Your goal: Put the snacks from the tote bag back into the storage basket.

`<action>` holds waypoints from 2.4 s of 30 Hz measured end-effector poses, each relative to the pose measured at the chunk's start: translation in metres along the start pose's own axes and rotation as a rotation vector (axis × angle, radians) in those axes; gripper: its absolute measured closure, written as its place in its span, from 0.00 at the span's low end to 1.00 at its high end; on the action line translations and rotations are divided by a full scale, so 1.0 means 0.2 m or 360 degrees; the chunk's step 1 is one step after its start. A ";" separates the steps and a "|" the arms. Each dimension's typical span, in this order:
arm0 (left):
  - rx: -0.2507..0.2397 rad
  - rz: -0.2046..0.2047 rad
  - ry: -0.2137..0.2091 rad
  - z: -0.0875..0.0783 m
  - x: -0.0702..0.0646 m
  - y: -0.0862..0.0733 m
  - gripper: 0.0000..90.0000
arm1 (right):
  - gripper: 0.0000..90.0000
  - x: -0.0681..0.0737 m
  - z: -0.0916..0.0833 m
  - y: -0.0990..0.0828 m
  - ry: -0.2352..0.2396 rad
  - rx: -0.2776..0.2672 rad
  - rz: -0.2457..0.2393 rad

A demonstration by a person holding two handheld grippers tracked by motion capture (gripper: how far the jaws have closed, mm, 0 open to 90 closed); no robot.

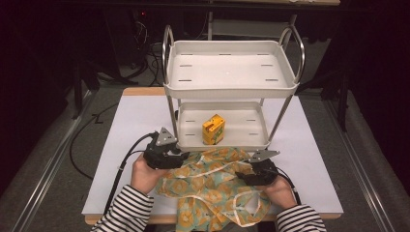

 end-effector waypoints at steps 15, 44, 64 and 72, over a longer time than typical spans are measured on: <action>0.0028 -0.0039 0.0049 0.01 0.08 -0.08 0.43 | 0.47 0.00 0.00 0.00 -0.0005 0.0002 -0.0003; 0.0080 -0.0097 0.0132 0.07 0.20 -0.18 0.43 | 0.50 0.00 0.00 0.01 -0.0015 0.0054 0.0018; 0.0142 -0.0090 0.0167 0.08 0.23 -0.24 0.42 | 0.53 -0.01 -0.14 0.04 0.0048 -0.0023 0.0107; 0.0163 -0.0073 0.0169 0.08 0.23 -0.26 0.42 | 0.50 -0.02 -0.25 0.06 0.0091 -0.0152 0.0159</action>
Point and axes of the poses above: each handheld gripper's, and its own axes: z roughly forward along the jaws, y roughly out of its top, x roughly to its left, the point moved 8 cm from there along z, roughly forward along the jaws, and after that the axes turned 1 degree about y, right-handed, at the moved point
